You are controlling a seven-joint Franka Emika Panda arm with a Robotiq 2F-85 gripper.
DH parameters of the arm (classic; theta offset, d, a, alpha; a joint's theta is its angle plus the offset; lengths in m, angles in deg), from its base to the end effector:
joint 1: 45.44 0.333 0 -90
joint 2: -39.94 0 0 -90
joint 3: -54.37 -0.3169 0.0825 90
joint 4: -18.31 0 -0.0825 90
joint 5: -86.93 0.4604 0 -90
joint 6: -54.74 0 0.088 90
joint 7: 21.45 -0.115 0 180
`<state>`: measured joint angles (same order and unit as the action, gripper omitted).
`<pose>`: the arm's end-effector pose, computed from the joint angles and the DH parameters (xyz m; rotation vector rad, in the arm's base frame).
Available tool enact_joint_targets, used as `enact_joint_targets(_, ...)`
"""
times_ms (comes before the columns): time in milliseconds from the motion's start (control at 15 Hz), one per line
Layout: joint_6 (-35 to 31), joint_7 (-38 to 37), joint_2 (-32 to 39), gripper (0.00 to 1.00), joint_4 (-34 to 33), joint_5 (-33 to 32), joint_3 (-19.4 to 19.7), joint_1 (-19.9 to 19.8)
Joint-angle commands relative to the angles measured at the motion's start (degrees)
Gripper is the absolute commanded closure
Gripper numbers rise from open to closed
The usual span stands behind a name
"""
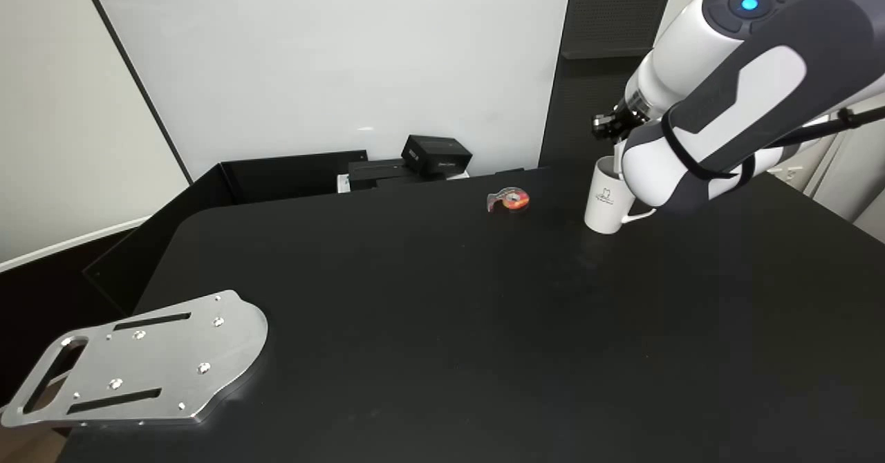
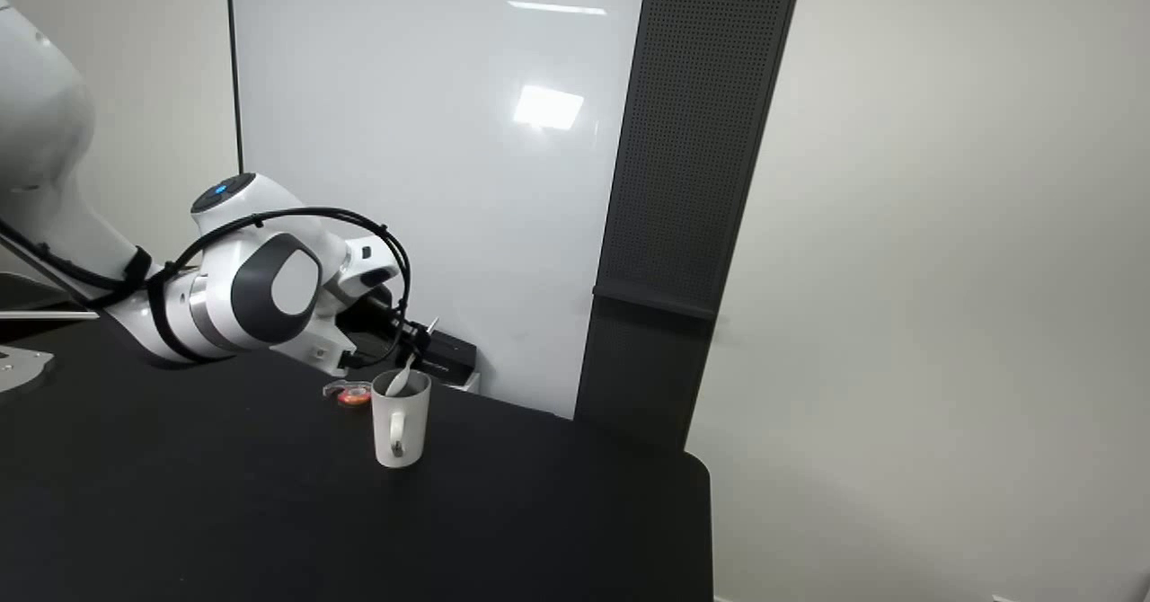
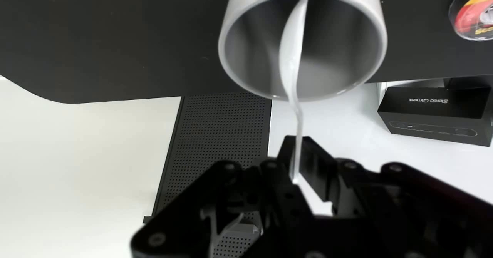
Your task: Put the white spoon into the mug cup
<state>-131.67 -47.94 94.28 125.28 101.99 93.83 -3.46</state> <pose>0.7146 0.0387 0.1116 2.6931 -0.3880 1.0747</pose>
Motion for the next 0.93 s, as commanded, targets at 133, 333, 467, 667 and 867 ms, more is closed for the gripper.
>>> enact_joint_targets(133, -2.3, 2.9, 1.4, 0.97, 1.8, 4.2, 1.1, 2.2)
enact_joint_targets(333, -2.0, 3.6, 1.8, 0.97, 1.8, 5.2, 1.2, 2.5)
enact_joint_targets(467, -1.9, 4.0, 2.0, 0.97, 1.7, 5.7, 1.3, 2.7)
enact_joint_targets(667, -1.7, 4.1, 2.2, 0.97, 1.7, 5.9, 1.5, 2.9)
enact_joint_targets(867, -1.2, 4.4, 2.5, 0.60, 1.6, 6.1, 1.8, 3.1)
